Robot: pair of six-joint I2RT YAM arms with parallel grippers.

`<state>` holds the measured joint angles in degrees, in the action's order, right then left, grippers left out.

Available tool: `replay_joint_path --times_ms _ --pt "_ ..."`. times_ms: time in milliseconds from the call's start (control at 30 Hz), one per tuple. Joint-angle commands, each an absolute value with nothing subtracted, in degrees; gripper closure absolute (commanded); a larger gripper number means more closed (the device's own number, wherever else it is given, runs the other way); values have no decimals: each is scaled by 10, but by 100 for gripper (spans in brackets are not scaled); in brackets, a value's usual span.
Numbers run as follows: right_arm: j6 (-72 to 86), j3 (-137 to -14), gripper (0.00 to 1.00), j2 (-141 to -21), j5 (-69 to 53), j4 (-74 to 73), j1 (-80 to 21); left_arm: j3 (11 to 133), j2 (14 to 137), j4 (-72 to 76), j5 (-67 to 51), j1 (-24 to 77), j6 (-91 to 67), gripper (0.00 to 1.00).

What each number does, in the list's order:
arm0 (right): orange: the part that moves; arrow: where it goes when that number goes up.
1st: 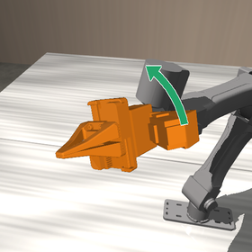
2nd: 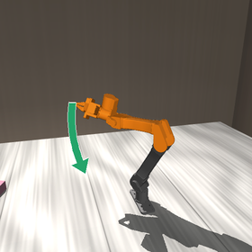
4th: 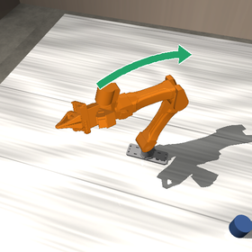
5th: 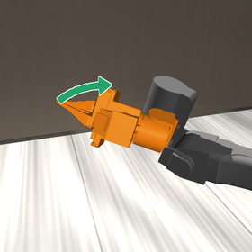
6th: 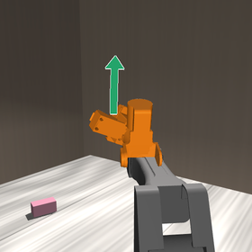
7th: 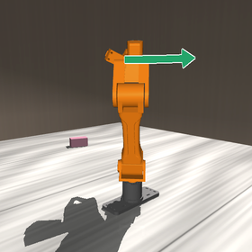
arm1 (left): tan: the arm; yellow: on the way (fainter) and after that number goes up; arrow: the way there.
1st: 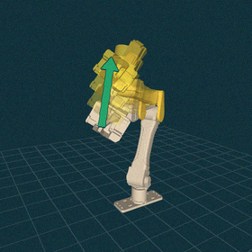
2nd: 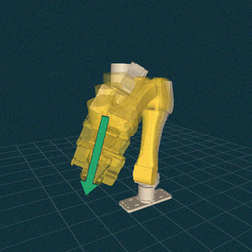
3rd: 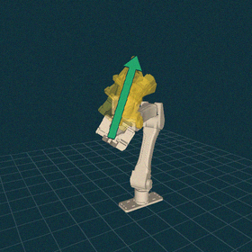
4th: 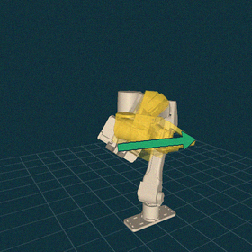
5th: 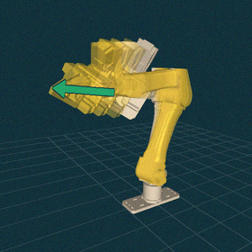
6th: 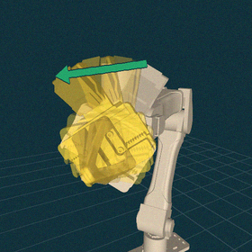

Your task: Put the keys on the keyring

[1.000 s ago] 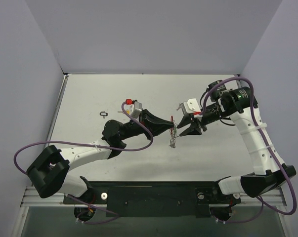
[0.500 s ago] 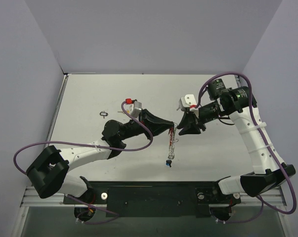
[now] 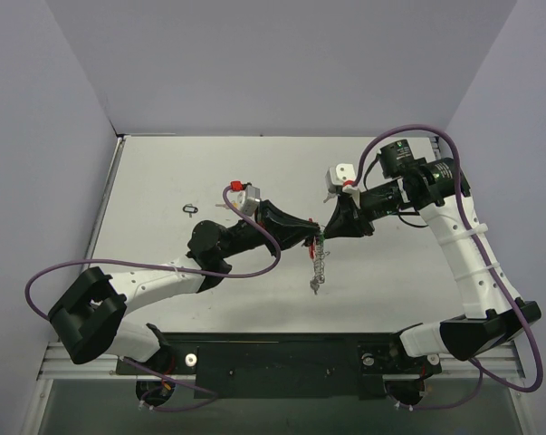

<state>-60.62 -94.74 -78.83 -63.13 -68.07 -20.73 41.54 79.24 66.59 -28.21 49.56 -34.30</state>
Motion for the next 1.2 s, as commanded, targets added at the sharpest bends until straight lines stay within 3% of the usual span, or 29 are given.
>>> replay_joint_path --times_ms 0,133,633,800,1167 --pt "-597 -959 96 -790 -635 -682 -212 420 773 693 -268 499 -346 100" --pt "-599 -956 100 -783 -633 -682 -213 415 770 700 -244 498 -354 100" --pt "-520 -929 100 -775 -583 -607 -240 421 810 802 -56 548 -388 100" --pt "-489 -931 84 -762 -594 -601 -223 416 822 809 -72 548 -386 100" --pt "-452 -951 69 -748 -672 -608 -172 399 826 828 -198 519 -384 100"
